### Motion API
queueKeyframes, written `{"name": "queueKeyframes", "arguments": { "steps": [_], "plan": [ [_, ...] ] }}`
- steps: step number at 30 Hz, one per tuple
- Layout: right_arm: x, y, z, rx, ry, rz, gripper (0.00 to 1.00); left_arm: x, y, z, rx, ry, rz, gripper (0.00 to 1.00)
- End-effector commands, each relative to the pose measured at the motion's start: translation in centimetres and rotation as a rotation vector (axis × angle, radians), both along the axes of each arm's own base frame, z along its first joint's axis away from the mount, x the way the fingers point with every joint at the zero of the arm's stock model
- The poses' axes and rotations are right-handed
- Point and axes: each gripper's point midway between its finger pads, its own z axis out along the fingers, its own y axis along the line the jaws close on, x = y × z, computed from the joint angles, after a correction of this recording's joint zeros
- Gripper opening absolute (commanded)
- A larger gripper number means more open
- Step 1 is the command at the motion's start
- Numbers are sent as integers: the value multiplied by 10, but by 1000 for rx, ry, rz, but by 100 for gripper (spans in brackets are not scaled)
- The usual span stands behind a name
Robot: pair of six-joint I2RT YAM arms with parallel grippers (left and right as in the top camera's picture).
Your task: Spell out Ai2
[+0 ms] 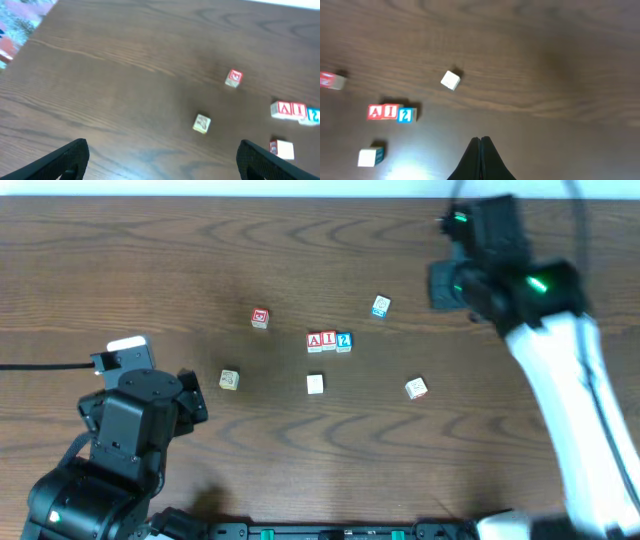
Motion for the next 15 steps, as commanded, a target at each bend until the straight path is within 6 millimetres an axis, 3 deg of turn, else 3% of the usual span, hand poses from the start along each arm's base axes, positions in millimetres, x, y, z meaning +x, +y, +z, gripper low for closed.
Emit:
{"name": "queueKeyframes", "arguments": {
  "steps": [1,4,7,11,13,14,15],
  "plan": [
    [-38,-10,16,0,-41,22,1,-8,-8,7,-47,6,-52,95],
    [-84,-22,19,29,-110,10,2,-24,-16,16,-97,-5,-130,98],
    [-125,-32,3,52,-172,6,1,-51,-6,21,-118,-49,-137,97],
    [-158,-40,-11,79,-260,10,5,-76,3,26,-142,-111,-150,95],
    [-167,-43,-9,91,-302,9,54,-80,6,28,-146,-136,-150,95],
    [-171,-44,-7,96,-317,8,99,-81,7,28,-146,-138,-149,95],
    [-174,-45,-5,98,-326,8,99,-82,7,28,-144,-135,-147,95]
  ]
}}
